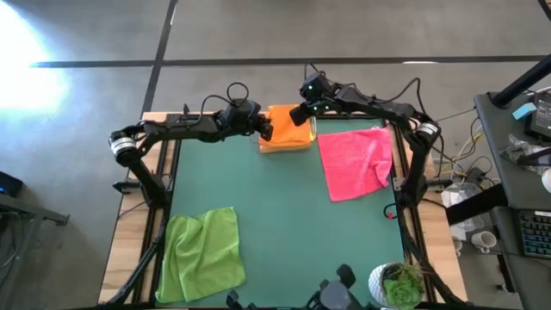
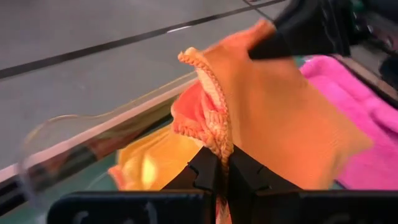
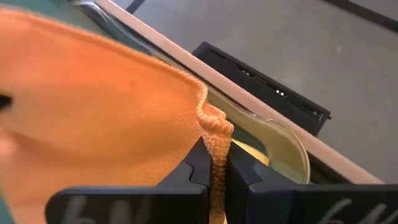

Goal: Fold microfiber towels
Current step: Stack the orange microfiber towel on top of the yellow microfiber towel

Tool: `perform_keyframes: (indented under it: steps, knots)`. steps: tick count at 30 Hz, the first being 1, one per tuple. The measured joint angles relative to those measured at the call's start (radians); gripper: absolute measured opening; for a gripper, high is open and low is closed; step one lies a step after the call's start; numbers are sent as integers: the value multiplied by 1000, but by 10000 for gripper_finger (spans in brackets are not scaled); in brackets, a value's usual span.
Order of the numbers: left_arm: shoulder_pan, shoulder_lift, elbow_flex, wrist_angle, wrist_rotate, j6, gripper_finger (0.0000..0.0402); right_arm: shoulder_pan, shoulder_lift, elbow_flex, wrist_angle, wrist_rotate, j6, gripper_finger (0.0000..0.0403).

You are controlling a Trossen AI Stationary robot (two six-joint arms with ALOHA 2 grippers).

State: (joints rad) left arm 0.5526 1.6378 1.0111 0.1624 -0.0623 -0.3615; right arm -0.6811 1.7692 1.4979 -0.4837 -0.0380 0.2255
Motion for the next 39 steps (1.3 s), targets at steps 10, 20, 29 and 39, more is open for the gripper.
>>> perform_keyframes:
  steps: [10, 20, 29, 39]
  knots:
    - [15, 0, 0, -23, -47, 1, 12, -1, 46, -1, 11, -48, -64, 10]
    - [15, 0, -2, -23, -52, 53, 16, -4, 41, -1, 9, -49, -114, 67]
    - [16, 0, -2, -13, -52, 82, 107, -30, 17, -1, -10, -49, -146, 156]
    - [22, -43, 60, -6, -28, 89, 199, -40, -65, -1, -40, -346, -260, 176]
